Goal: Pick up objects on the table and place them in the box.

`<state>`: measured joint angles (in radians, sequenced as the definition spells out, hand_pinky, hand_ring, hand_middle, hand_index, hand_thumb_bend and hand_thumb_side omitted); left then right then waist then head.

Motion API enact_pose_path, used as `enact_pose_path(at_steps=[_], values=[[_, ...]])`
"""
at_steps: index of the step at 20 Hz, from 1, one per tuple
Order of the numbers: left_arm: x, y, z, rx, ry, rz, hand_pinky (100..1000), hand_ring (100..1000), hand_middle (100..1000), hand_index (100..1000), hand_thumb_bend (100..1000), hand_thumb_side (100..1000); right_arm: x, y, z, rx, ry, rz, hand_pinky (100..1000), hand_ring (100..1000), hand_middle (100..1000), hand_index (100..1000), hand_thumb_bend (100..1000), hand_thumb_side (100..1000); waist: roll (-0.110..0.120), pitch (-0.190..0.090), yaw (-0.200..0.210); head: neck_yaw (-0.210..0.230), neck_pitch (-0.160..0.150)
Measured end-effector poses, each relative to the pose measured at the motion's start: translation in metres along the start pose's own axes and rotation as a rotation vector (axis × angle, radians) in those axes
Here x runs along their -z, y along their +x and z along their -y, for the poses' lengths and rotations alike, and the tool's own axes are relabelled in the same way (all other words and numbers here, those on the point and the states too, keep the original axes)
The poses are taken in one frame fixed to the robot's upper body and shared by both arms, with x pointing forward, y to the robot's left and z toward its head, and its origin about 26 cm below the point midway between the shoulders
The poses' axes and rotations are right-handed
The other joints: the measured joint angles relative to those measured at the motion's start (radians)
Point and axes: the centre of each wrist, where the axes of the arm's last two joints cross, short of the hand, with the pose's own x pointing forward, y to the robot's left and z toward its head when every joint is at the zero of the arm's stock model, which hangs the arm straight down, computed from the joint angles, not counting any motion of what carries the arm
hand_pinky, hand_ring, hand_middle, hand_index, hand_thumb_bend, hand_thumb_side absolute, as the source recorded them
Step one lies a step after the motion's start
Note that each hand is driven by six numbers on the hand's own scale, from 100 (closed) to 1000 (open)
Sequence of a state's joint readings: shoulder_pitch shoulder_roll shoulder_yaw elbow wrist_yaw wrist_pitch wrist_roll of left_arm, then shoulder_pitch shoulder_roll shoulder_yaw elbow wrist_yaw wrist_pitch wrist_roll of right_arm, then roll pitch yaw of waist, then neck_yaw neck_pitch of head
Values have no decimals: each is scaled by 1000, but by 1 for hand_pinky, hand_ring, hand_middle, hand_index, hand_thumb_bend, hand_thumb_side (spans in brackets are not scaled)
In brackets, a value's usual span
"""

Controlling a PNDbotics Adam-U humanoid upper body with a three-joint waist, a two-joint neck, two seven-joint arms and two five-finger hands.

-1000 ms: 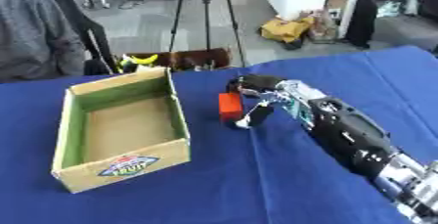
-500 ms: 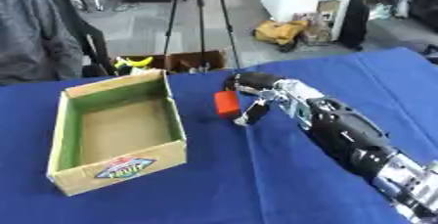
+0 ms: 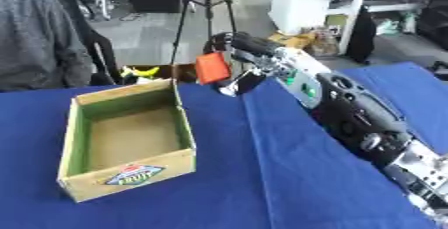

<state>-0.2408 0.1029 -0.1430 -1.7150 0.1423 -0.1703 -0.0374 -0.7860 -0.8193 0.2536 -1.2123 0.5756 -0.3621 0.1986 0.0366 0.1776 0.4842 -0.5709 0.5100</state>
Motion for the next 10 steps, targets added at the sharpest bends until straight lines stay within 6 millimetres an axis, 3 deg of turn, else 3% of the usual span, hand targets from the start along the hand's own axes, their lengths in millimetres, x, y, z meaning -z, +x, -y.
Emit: enact_pose_path(at_steps=[4, 10], values=[[5, 6, 4, -3, -23, 26, 524, 802, 638, 601, 100, 949, 13, 12, -15, 46, 76, 53, 823, 954, 805, 430, 100, 328, 7, -3, 53, -36, 0], [7, 9, 8, -17, -40, 40, 524, 801, 638, 600, 100, 953, 23, 19, -37, 79, 180, 97, 826, 957, 806, 445, 100, 354, 12, 7, 78, -67, -2]])
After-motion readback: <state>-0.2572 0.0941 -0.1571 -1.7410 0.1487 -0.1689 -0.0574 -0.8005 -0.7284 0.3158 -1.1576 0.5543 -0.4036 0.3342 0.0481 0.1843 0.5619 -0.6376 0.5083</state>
